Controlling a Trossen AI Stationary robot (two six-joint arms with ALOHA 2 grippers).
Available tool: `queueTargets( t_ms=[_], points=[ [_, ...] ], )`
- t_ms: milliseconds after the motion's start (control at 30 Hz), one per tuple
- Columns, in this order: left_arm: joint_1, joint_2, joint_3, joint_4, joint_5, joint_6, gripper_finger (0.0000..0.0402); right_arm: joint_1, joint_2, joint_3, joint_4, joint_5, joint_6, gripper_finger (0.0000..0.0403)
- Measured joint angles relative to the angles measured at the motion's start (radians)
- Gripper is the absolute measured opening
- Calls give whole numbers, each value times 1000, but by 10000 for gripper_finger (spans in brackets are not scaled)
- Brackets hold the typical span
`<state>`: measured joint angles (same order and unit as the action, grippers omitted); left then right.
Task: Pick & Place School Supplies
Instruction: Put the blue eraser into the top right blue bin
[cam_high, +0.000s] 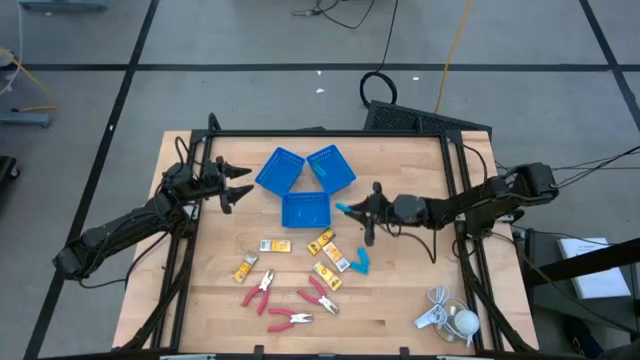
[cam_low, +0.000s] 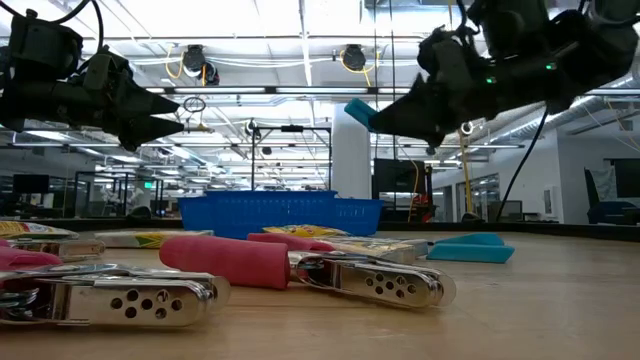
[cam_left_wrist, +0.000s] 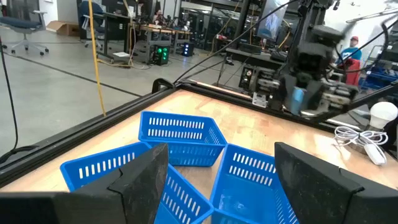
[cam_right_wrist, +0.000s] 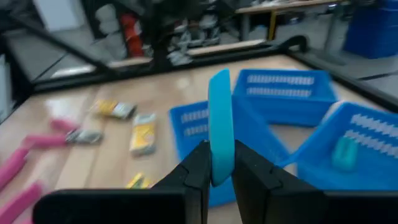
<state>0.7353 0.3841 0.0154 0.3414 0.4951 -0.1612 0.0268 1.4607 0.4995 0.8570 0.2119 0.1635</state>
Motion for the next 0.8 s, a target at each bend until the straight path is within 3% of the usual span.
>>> queueTargets(
  t_ms=[200,500,800],
  points=[
    [0,0,0,0,0,0,294,-118,0,80,-90,-5,27,43],
    [0,0,0,0,0,0,294,-293,0,329,-574,-7,11,43],
    [0,0,0,0,0,0,294,-380,0,395,-600,-111,30,43]
  ],
)
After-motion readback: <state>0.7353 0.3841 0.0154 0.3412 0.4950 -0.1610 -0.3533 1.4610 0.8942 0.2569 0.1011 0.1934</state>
